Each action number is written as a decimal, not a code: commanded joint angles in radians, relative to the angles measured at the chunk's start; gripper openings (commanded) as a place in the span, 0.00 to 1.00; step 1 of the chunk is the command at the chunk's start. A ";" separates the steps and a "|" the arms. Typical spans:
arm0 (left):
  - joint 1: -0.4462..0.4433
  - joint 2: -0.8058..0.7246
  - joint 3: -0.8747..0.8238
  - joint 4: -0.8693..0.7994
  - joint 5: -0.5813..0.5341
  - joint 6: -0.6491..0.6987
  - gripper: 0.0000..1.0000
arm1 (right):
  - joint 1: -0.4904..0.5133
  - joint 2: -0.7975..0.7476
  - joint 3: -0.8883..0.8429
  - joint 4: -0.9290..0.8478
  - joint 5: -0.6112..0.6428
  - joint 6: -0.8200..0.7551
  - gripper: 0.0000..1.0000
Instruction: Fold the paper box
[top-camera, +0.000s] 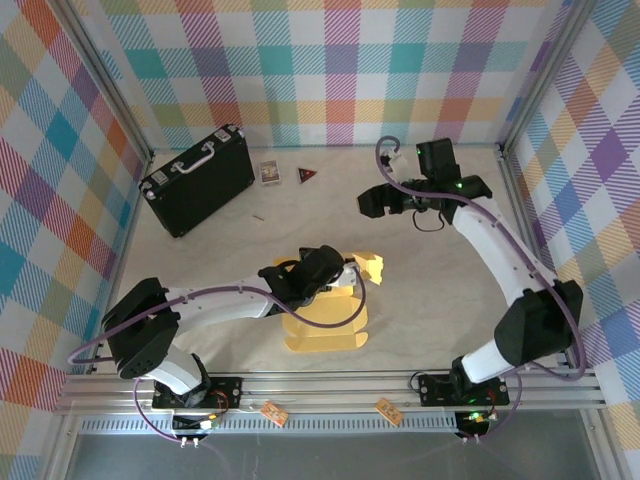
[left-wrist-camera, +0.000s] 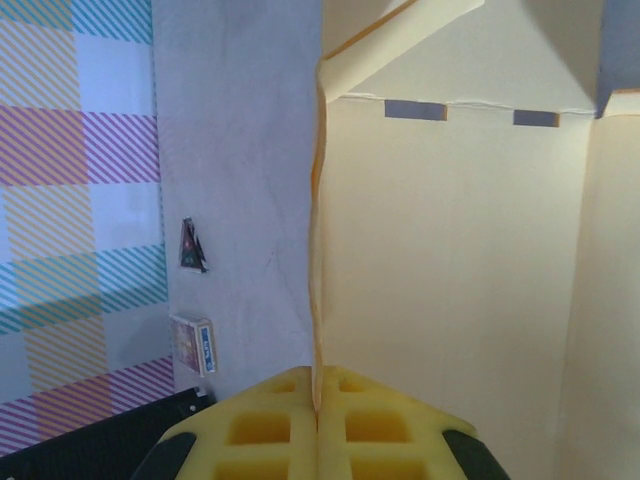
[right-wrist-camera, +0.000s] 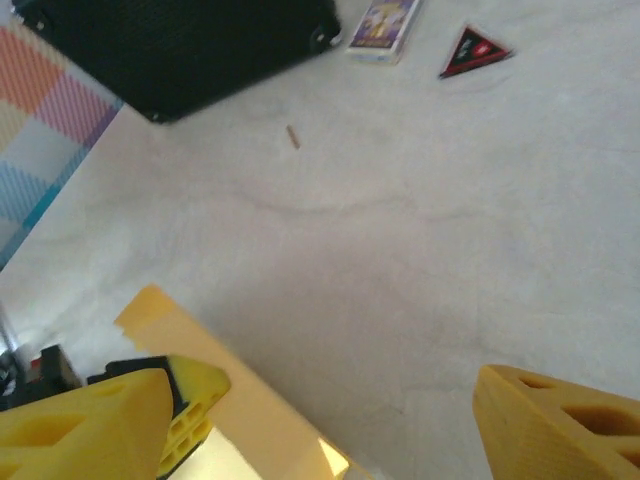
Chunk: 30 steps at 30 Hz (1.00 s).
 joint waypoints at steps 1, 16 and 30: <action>-0.014 -0.001 -0.062 0.181 -0.060 0.085 0.00 | -0.008 0.031 0.073 -0.146 -0.155 -0.293 0.79; -0.041 0.084 -0.215 0.593 -0.118 0.234 0.00 | -0.014 0.254 0.111 -0.153 -0.297 -0.694 0.78; -0.060 0.103 -0.198 0.616 -0.122 0.298 0.00 | 0.067 0.424 0.186 -0.256 -0.251 -0.781 0.78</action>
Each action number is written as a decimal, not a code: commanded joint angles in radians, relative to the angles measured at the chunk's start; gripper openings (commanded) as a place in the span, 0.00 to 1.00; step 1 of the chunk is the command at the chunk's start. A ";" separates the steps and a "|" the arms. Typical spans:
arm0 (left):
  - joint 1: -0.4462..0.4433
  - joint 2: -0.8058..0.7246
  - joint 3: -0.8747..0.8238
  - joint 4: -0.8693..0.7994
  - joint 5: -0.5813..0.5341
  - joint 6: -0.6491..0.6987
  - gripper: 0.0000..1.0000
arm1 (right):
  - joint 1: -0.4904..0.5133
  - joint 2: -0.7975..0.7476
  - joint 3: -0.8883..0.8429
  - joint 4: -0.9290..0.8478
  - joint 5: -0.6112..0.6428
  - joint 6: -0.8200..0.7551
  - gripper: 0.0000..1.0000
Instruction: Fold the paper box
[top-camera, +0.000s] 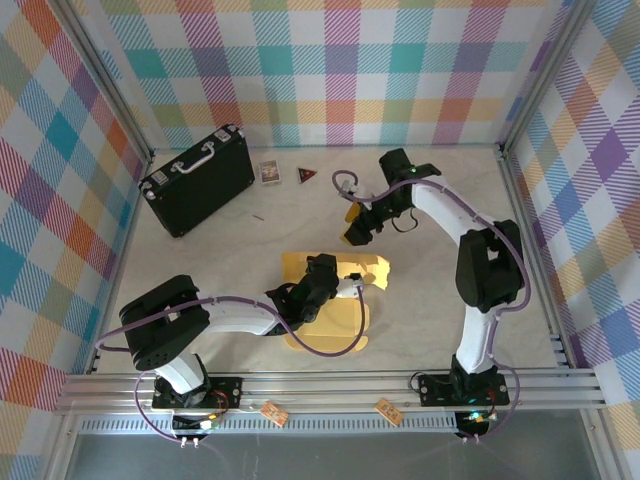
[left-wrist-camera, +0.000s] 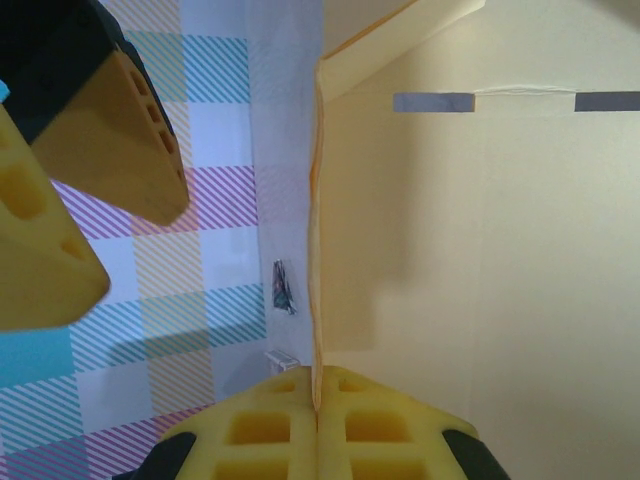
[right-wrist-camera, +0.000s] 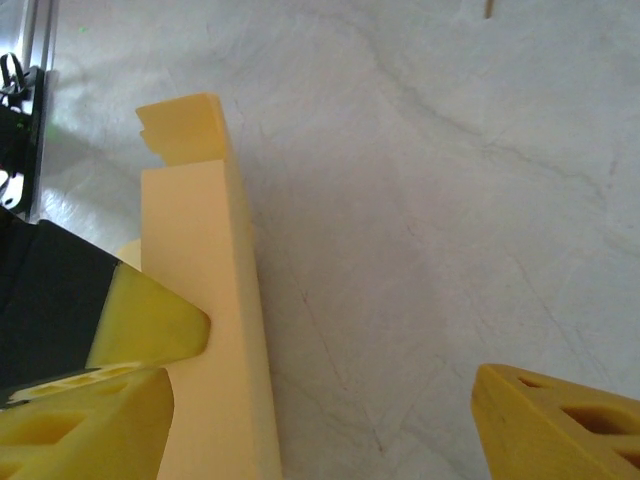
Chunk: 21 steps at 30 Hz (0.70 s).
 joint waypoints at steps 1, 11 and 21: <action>-0.012 0.018 0.006 0.046 -0.024 0.027 0.00 | 0.022 0.033 0.036 -0.051 -0.023 -0.055 0.79; -0.016 0.038 0.007 0.069 -0.027 0.047 0.00 | 0.066 0.095 0.053 -0.126 0.054 -0.096 0.80; -0.016 0.057 0.004 0.087 -0.041 0.056 0.00 | 0.084 0.112 0.035 -0.186 0.034 -0.142 0.77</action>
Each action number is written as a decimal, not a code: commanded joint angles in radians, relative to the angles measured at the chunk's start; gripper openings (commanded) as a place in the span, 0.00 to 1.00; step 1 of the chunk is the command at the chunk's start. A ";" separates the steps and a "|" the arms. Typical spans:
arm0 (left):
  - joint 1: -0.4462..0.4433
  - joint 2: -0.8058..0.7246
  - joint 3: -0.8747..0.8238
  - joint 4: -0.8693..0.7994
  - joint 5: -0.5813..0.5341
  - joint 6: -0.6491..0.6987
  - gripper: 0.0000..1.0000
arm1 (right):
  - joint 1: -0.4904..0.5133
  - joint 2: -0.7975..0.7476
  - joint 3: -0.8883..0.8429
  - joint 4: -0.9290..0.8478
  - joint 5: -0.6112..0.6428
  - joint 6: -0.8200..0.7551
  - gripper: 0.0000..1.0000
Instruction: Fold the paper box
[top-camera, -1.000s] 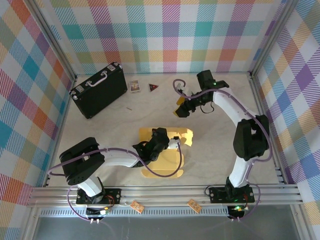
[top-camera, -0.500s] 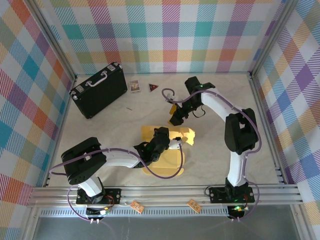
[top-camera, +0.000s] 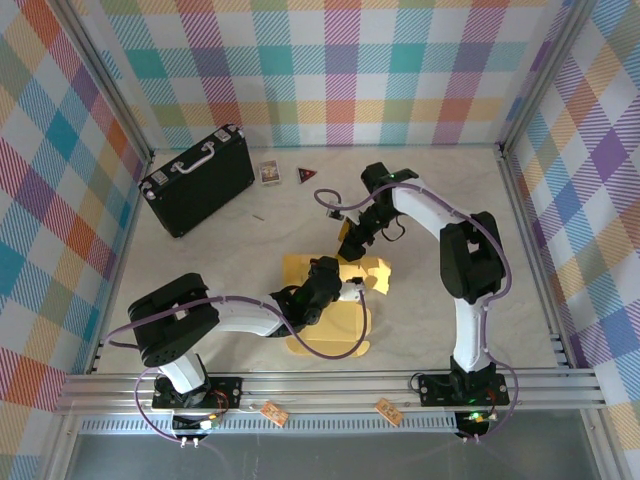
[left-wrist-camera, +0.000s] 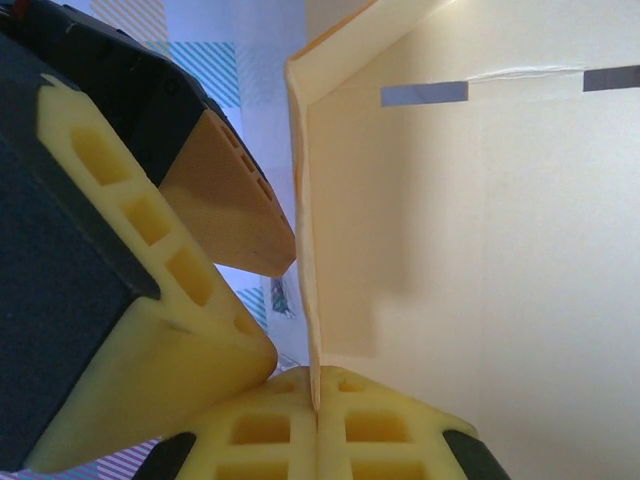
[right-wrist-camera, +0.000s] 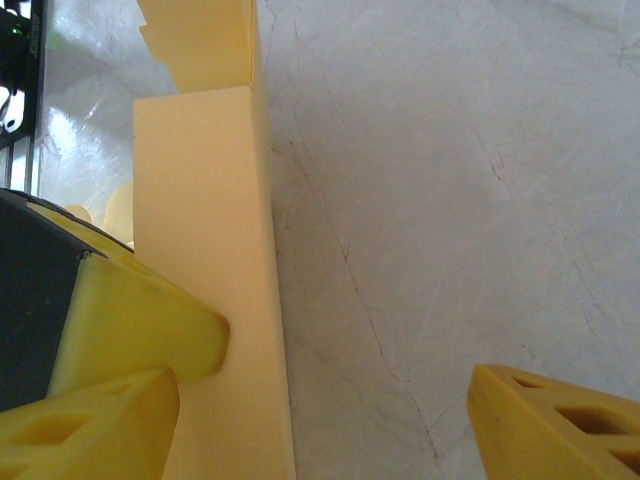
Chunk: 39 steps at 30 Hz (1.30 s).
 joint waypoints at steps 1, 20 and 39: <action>-0.005 0.012 0.004 0.055 -0.026 0.018 0.00 | 0.016 -0.013 -0.008 -0.067 -0.034 -0.056 0.78; -0.003 -0.085 0.016 -0.090 0.037 -0.123 0.00 | -0.023 -0.163 -0.059 0.030 0.138 0.100 0.80; 0.133 -0.237 0.115 -0.378 0.294 -0.245 0.00 | -0.136 -0.190 -0.080 -0.031 -0.146 0.095 0.80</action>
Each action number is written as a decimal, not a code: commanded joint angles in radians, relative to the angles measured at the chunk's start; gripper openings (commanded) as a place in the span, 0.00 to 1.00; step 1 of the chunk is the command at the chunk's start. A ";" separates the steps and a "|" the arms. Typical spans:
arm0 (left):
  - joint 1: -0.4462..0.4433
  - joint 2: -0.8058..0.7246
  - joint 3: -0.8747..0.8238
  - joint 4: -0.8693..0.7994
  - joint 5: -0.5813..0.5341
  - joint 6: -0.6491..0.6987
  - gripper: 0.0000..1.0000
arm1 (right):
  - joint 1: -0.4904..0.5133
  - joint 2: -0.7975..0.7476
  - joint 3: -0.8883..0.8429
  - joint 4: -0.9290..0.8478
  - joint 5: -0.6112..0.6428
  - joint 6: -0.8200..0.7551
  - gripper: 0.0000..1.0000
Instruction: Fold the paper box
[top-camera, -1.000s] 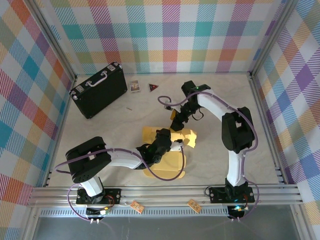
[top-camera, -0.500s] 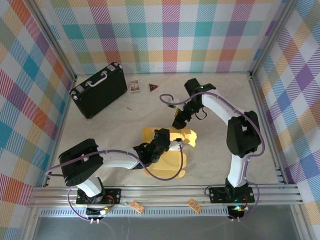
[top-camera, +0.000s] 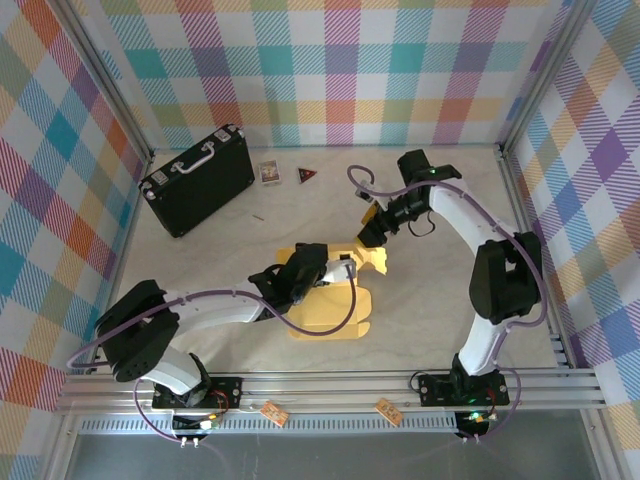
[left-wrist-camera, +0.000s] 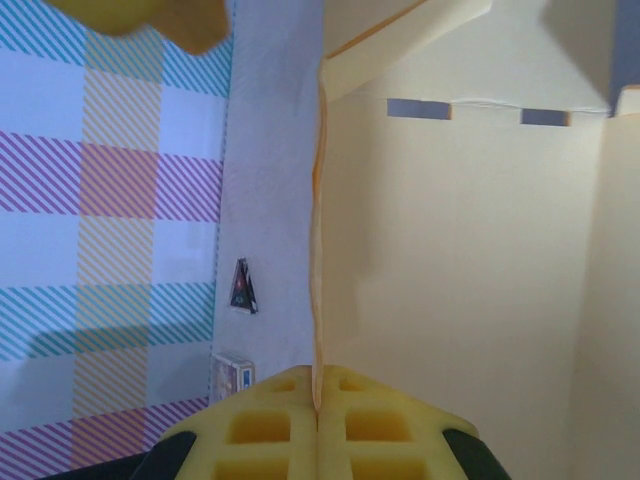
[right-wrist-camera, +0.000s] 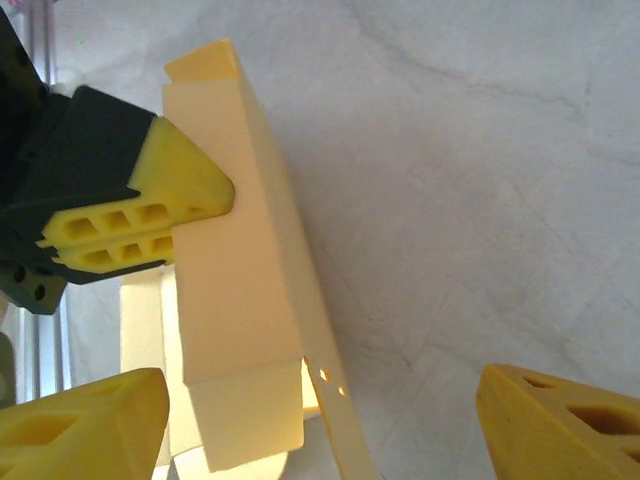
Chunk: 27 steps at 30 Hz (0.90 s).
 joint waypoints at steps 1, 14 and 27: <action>0.013 -0.051 0.032 -0.060 0.076 -0.032 0.00 | 0.006 0.058 0.055 -0.092 -0.112 -0.045 0.79; 0.036 -0.011 0.039 -0.053 0.133 0.008 0.00 | 0.025 0.112 0.096 -0.172 -0.189 -0.094 0.80; 0.042 0.002 0.032 -0.012 0.140 0.016 0.00 | 0.087 0.205 0.128 -0.260 -0.157 -0.157 0.80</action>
